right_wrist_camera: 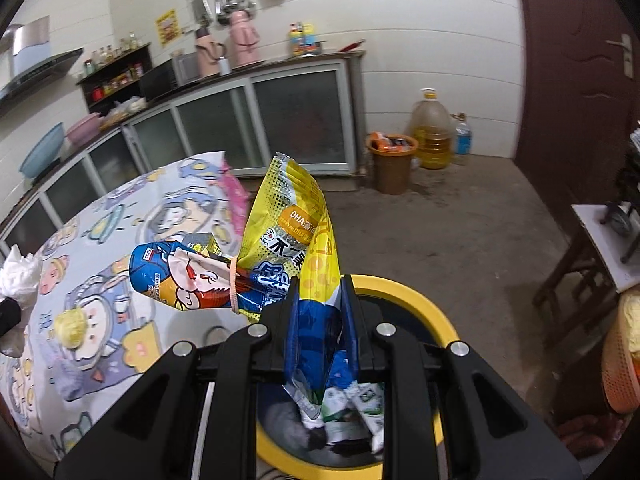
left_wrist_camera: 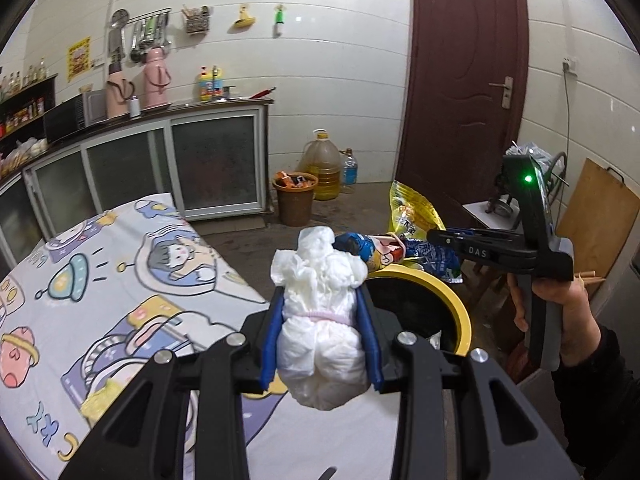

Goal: Collect trash
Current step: 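Carry the diaper bundle and yellow snack bags over to the bin, then open both grippers over the bin to drop the items, then move both tools back from the bin toward the table, then grasp the white mesh sleeve with the left gripper while the right grasps the cabbage leaf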

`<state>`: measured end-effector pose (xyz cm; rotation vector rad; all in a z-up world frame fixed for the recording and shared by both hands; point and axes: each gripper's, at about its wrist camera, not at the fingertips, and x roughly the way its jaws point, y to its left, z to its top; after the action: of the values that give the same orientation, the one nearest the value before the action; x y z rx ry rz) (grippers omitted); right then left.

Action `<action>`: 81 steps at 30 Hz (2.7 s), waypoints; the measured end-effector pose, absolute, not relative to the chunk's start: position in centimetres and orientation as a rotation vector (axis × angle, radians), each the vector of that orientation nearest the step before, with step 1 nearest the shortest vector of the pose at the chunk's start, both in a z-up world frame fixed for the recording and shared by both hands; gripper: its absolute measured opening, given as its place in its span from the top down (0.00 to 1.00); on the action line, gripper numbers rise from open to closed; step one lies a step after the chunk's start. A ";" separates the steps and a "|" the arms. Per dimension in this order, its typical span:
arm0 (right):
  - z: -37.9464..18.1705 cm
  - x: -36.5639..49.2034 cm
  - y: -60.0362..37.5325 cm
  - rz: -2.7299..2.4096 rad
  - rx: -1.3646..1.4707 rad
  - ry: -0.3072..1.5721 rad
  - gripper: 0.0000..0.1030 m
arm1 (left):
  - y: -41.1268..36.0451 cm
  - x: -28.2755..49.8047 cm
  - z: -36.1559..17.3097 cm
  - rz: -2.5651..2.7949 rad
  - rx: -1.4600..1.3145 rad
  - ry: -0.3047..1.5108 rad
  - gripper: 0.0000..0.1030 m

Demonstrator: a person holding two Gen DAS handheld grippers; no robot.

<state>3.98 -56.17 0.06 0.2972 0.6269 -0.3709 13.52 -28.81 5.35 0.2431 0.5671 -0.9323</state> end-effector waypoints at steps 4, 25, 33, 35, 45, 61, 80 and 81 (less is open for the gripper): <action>-0.9 3.4 -57.5 -0.418 0.301 0.642 0.81 | -30.7 13.5 4.8 -0.960 0.247 0.581 0.69; -7.3 4.9 -60.5 -0.570 0.320 0.778 0.80 | -41.1 14.7 -2.8 -1.007 0.284 0.769 0.69; -8.2 5.0 -61.9 -0.608 0.349 0.814 0.50 | -42.0 15.3 -3.9 -1.000 0.244 0.805 0.42; -8.3 4.8 -62.2 -0.631 0.354 0.817 0.47 | -41.5 15.4 -3.6 -0.981 0.233 0.783 0.30; -7.4 3.0 -61.8 -0.561 0.413 0.774 0.47 | -32.8 16.7 -1.6 -0.996 0.203 0.746 0.25; -2.6 12.5 -44.3 0.201 0.317 0.754 0.42 | -9.0 17.4 0.3 -0.844 0.181 0.687 0.21; -2.5 21.7 -25.0 0.543 0.048 0.973 0.41 | -6.0 22.7 -4.7 -0.995 0.266 0.813 0.21; -2.6 22.1 -24.5 0.543 0.034 0.982 0.41 | -6.0 22.9 -4.8 -0.994 0.261 0.819 0.21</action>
<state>22.14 -24.51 -2.65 0.0344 0.9822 0.5432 22.93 -5.99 -4.78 0.2608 0.8187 -0.9941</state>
